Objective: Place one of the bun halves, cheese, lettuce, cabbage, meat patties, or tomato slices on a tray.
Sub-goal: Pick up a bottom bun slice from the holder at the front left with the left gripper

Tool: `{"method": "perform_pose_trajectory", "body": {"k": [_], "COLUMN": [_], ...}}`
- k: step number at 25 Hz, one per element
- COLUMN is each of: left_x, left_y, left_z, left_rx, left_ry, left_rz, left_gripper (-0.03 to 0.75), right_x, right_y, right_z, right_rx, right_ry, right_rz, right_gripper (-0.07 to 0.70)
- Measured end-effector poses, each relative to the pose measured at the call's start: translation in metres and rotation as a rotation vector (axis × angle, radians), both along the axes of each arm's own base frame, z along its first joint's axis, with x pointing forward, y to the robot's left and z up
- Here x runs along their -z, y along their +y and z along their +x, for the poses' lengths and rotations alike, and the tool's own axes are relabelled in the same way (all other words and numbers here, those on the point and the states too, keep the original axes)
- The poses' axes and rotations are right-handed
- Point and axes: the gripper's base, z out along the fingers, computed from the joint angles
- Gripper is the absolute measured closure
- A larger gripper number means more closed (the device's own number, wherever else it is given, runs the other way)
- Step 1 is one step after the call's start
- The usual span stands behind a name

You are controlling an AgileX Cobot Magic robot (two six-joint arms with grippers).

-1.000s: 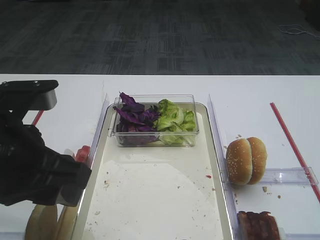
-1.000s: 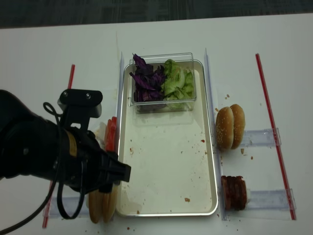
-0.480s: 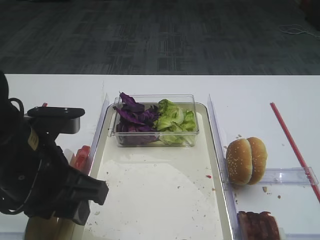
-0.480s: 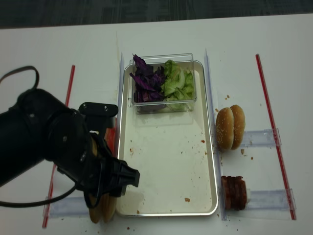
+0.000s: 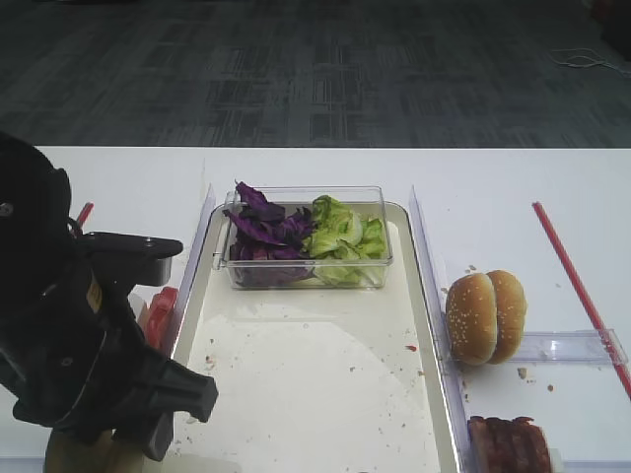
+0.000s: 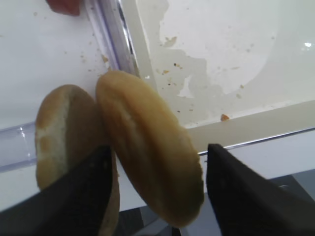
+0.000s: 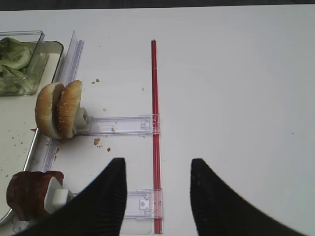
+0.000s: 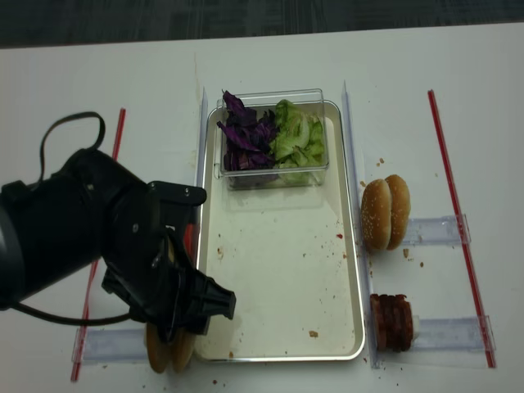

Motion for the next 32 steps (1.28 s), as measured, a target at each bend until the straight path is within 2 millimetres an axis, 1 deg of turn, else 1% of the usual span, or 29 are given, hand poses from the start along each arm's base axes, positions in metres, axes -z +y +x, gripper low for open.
{"method": "perform_pose_trajectory", "body": {"k": [5,9,13,18,20,22,28,32], "left_x": [0.001,0.001,0.001,0.001,0.001,0.000,-0.001,-0.011], "left_y": [0.001,0.002,0.003,0.004,0.004,0.004,0.004,0.007], "left_z": [0.001,0.001,0.001,0.001,0.001,0.001,0.001,-0.002], "left_rx": [0.010,0.012,0.009,0.016,0.014,0.014,0.014,0.013], "left_ry": [-0.005,-0.004,-0.004,-0.009,-0.008,-0.007,-0.012,-0.044], "left_rz": [0.016,0.026,0.034,0.047,0.048,0.048,0.044,0.019], "left_gripper": [0.297,0.328,0.412,0.548,0.582,0.599,0.610,0.617], "right_x": [0.000,0.000,0.000,0.000,0.000,0.000,0.000,0.000], "right_y": [0.000,0.000,0.000,0.000,0.000,0.000,0.000,0.000], "right_z": [0.000,0.000,0.000,0.000,0.000,0.000,0.000,0.000], "right_rx": [0.000,0.000,0.000,0.000,0.000,0.000,0.000,0.000], "right_ry": [0.000,0.000,0.000,0.000,0.000,0.000,0.000,0.000], "right_rz": [0.000,0.000,0.000,0.000,0.000,0.000,0.000,0.000], "right_gripper": [0.276,0.276,0.276,0.276,0.276,0.276,0.276,0.276]}}
